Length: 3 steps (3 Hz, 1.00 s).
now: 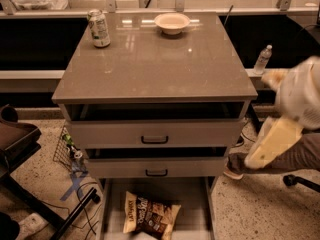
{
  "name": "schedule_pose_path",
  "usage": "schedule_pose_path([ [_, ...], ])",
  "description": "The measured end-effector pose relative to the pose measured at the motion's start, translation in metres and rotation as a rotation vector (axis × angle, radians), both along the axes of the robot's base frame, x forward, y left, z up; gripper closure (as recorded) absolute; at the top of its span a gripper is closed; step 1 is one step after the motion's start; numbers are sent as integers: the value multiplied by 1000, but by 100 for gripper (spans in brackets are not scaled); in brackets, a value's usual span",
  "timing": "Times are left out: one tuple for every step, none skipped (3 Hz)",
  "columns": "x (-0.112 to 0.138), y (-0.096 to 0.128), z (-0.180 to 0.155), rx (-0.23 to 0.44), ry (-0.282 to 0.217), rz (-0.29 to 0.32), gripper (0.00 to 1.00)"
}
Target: Pick brown chip bag from bottom drawer and place on counter
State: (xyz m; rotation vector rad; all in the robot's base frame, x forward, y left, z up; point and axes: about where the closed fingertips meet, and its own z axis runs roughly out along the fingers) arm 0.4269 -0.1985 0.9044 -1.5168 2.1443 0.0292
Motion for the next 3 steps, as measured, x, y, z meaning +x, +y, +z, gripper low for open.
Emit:
schedule_pose_path([
  [-10,7,-81,118,33,-13,0],
  [-6,20,-152,250,23,-23,0],
  [20,25,-190,342,-55,-63,0],
])
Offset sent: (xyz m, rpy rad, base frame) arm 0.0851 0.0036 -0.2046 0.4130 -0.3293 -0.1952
